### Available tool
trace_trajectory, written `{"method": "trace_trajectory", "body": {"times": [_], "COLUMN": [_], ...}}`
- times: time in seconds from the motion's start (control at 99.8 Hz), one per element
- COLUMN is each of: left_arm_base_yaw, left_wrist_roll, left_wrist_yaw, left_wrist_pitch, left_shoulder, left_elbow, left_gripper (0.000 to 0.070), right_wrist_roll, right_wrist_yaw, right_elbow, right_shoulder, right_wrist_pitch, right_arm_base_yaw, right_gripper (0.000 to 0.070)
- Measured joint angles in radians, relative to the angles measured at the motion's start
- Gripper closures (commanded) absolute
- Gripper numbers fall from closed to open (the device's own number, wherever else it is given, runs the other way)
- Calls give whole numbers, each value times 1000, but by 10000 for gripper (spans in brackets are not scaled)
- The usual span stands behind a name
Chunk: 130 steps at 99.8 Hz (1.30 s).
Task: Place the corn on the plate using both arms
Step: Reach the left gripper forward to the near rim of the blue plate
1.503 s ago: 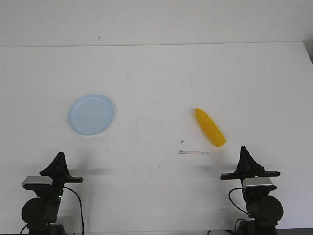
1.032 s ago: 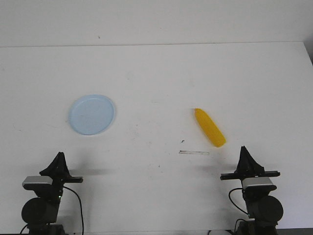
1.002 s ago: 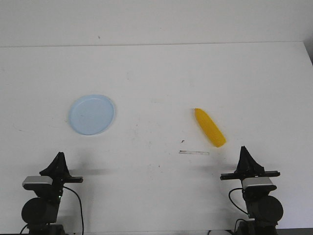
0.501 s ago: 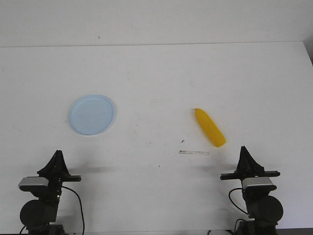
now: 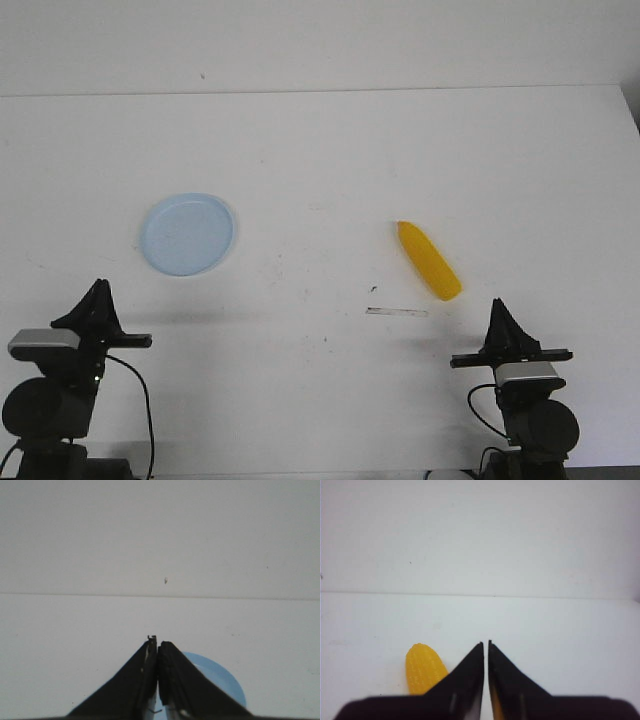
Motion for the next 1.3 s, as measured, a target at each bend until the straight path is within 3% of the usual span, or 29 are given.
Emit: {"method": "trace_trajectory", "body": {"times": [0.2,0.401,0.551,0.781,0.902,1.042,1.102,1.192,1.302], "left_arm_base_yaw": [0,0,11,143,220,301,326,339,340], "left_wrist_roll": [67,76,-2,-228,-260,-261,-272,-283,-284], "left_wrist_yaw": [0,0,1,16,109,340,415,452,464], "left_wrist_pitch": [-43,-144,-220,-484,-533,-531,-536,-540,-533], "left_shoulder": [269,518,660,869,958,1068,1122,1199,1263], "left_elbow": [167,335,431,633,701,726,726,726,726], "left_gripper": [699,699,699,699,699,693,637,536,530], "right_wrist_roll": [0,0,0,0,0,0,0,0,0], "right_wrist_yaw": [0,0,0,0,0,0,0,0,0], "right_elbow": [0,0,0,0,0,0,0,0,0], "right_shoulder": [0,0,0,0,0,0,0,0,0], "right_wrist_pitch": [0,0,0,0,0,0,0,0,0], "right_arm_base_yaw": [0,0,0,0,0,0,0,0,0], "right_gripper": [686,687,687,686,687,687,687,686,686]}}
